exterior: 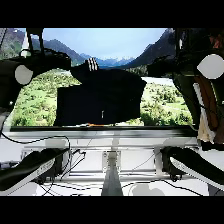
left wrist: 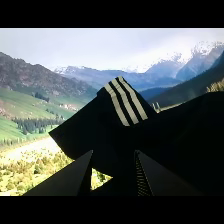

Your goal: Fold the clothes and pants, and hang the long-sleeved shirts on hangers.

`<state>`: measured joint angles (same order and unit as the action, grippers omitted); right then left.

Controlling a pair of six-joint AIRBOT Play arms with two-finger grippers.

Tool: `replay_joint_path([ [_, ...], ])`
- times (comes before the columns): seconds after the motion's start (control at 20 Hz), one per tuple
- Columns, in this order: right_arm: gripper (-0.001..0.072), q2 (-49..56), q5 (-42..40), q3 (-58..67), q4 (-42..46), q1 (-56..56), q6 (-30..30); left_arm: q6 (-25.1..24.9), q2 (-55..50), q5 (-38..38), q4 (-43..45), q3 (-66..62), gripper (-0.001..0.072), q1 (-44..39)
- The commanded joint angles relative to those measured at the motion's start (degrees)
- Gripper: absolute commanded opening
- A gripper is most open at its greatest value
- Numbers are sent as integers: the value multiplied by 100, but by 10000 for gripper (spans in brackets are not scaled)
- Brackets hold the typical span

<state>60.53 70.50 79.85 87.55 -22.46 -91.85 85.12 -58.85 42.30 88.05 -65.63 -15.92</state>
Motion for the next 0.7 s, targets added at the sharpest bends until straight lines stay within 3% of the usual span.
replay_joint_path([
  [0.0, 31, -4, 2, 2, 0, -2, -2, -2, 2, 0, 0, 2, 276, 4],
  [0.45, 31, -4, -4, 2, -28, -2, -2, -2, 2, 0, 0, 2, 276, 4],
  [0.65, 32, -4, -409, 0, 111, -2, 66, -2, 2, 0, 0, 2, 276, 4],
])
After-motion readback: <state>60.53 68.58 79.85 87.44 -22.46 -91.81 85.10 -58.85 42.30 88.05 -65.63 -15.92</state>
